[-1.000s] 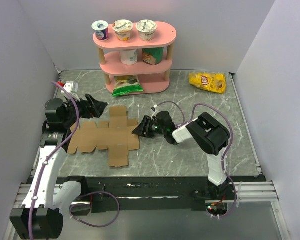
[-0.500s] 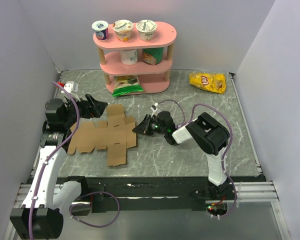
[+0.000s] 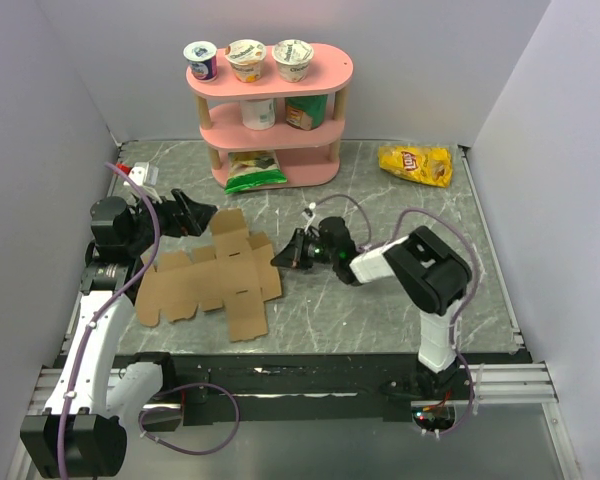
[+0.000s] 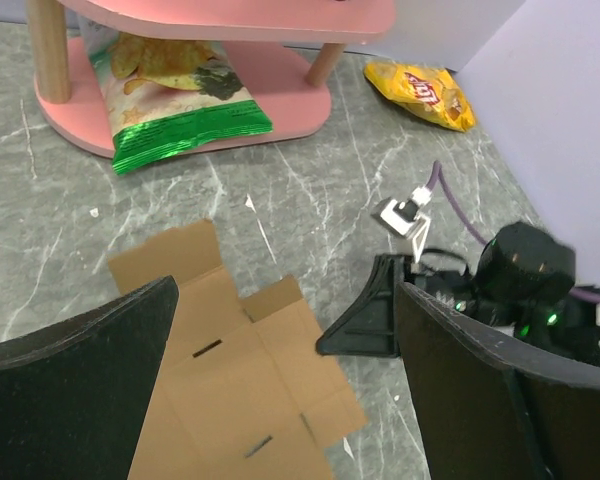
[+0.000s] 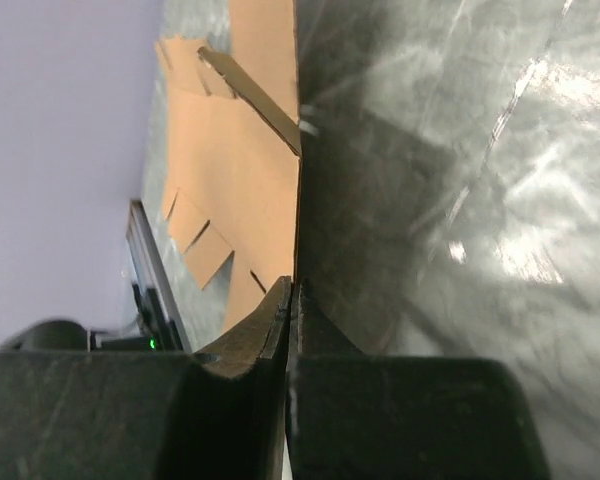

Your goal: Fold the paper box

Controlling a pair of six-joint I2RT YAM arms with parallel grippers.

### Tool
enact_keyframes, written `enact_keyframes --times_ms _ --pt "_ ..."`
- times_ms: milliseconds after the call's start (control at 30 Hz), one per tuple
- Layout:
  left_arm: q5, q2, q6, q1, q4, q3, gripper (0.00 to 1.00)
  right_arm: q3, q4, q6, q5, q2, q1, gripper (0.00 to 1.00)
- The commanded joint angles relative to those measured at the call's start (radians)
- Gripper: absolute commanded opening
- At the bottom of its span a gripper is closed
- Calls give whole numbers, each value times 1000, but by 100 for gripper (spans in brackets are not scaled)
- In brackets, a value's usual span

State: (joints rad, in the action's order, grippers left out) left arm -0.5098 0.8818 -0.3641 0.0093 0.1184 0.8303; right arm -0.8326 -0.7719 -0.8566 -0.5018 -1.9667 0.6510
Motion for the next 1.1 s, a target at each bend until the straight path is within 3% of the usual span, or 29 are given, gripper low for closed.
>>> enact_keyframes --times_ms 0,200,233,433,767,900,1067 --pt "-70 -1 -10 -3 -52 4 96 -72 248 192 -131 179 -104 0" --pt "-197 6 -35 -3 -111 12 96 -235 719 526 -256 362 -221 0" --pt "-240 9 -47 -3 -146 12 96 -287 861 568 -261 388 -241 0" --pt "-341 57 -56 -2 -180 61 96 -445 1222 804 -273 463 -286 0" --pt "-401 134 59 -3 -168 171 96 -582 1488 996 -299 551 -306 0" --pt "-482 190 161 -64 -122 188 96 -643 1574 1039 -311 543 -307 0" --pt "-424 217 241 -109 -85 182 96 -704 1643 1090 -334 532 -307 0"
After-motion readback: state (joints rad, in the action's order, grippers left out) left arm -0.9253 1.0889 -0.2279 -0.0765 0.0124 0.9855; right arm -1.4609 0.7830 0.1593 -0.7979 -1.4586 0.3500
